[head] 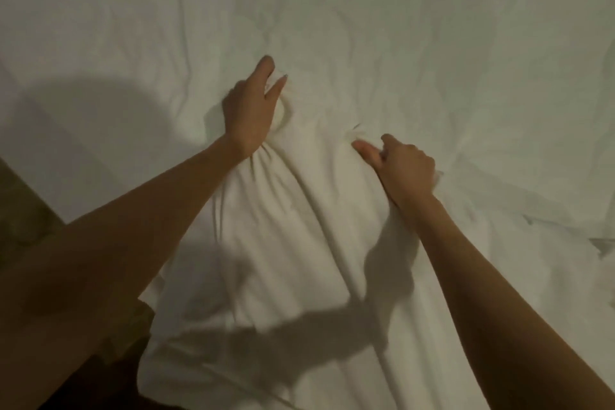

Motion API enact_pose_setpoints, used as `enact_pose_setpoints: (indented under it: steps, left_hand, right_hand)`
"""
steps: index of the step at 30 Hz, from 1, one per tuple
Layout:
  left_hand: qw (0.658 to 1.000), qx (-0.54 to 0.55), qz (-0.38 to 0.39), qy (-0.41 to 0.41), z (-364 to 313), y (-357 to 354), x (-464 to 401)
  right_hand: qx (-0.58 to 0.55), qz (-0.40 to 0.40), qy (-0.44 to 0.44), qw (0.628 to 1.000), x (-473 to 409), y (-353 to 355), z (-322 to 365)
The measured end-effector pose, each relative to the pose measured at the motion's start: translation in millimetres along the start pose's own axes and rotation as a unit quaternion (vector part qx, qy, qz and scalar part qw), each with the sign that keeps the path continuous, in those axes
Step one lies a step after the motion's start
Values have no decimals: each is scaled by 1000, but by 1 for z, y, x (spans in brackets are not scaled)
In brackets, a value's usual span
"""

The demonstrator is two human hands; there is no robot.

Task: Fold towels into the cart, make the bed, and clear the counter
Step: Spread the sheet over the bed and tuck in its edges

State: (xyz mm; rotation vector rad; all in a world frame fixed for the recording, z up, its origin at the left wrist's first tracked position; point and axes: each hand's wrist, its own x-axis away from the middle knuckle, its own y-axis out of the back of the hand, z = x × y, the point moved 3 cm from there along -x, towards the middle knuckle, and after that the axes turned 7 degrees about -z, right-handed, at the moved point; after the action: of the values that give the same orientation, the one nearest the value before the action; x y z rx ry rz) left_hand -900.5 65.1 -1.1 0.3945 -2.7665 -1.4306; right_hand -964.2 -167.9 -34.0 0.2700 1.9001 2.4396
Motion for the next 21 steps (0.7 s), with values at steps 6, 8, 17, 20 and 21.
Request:
enact_pose_setpoints:
  steps: [6,8,17,20,21]
  left_hand:
    - [977,111,137,122,31,-35,6]
    - [969,107,160,155,44,-25,22]
    - [958,90,198,185,70,-10,36]
    - [982,6,147,117,77,-16,1]
    - [984,-17,142,103,80,-23,-8]
  right_hand:
    - [-88,33,5,996,-20,-28,23]
    - [-122,57,24,991,-21,-29,44]
    - [-113,34,3,993,-48,-45,90]
    - [-178,-1,-2,984,-62,-48,92]
    - [-173,3,9,985,-62,-49,92]
